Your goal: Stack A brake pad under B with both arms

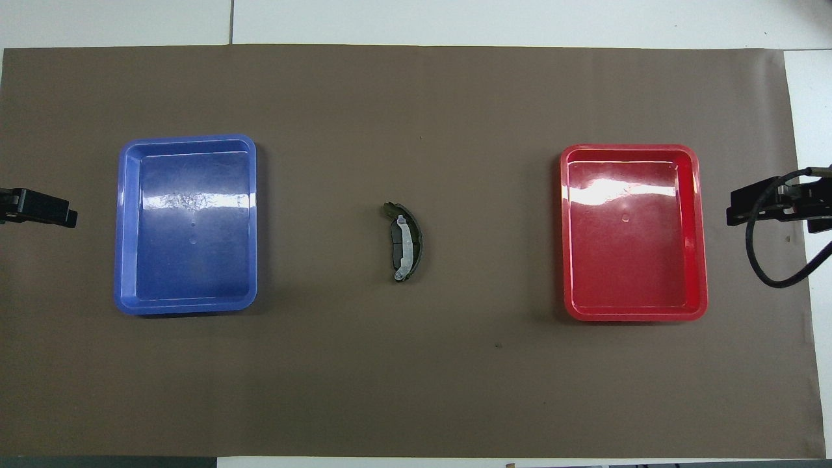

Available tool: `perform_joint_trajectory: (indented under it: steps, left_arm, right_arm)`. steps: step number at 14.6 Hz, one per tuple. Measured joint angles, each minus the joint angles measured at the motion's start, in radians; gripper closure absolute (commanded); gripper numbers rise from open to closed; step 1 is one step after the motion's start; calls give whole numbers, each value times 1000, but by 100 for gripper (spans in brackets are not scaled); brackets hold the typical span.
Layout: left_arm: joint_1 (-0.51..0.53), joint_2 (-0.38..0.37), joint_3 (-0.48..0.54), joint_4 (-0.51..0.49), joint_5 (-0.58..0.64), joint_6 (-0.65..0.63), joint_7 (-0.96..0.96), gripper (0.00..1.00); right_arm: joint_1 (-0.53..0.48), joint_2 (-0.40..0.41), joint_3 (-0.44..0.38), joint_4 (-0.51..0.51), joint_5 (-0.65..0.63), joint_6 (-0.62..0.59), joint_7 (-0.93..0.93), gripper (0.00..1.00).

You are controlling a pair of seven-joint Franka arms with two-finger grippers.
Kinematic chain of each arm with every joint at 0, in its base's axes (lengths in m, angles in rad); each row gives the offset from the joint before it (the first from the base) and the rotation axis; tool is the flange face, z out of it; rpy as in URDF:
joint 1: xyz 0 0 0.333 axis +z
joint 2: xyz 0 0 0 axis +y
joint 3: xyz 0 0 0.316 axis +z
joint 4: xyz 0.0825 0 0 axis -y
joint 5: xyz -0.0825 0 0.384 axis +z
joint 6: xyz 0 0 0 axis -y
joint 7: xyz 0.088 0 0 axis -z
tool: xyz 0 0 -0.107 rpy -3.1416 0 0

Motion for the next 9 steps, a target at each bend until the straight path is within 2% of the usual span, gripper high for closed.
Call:
perform_joint_trajectory:
  steps: [9]
  left_arm:
    - [0, 0, 0, 0, 0, 0, 0, 0]
  right_arm:
    - [-6, 13, 0, 31, 0, -9, -35, 1]
